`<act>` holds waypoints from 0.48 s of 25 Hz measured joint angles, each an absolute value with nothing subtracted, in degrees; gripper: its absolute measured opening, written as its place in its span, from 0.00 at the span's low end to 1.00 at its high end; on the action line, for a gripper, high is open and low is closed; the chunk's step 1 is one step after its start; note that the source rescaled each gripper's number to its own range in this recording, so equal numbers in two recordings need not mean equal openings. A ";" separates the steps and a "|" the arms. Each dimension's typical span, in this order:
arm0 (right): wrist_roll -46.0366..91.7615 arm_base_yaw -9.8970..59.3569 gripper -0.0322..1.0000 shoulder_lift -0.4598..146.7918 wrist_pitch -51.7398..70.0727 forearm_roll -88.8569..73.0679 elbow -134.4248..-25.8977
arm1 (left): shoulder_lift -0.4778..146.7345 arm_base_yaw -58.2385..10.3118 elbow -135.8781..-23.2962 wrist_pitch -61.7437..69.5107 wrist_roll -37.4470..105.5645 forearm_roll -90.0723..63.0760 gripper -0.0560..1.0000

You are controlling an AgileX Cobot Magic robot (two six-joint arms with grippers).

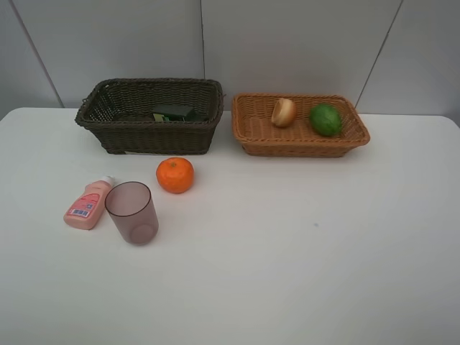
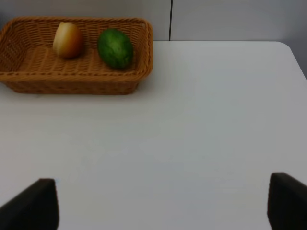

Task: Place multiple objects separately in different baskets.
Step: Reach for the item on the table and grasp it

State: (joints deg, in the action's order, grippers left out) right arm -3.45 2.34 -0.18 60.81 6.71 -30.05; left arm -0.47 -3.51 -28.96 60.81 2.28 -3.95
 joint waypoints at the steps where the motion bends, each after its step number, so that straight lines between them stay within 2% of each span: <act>1: -3.45 2.34 0.92 -0.18 60.81 6.71 -30.05 | -0.47 -3.51 -28.96 60.81 2.28 -3.95 0.99; 12: -3.45 2.34 0.85 -0.18 60.81 6.27 -30.05 | -0.47 -3.51 -28.96 60.81 2.28 -3.95 0.99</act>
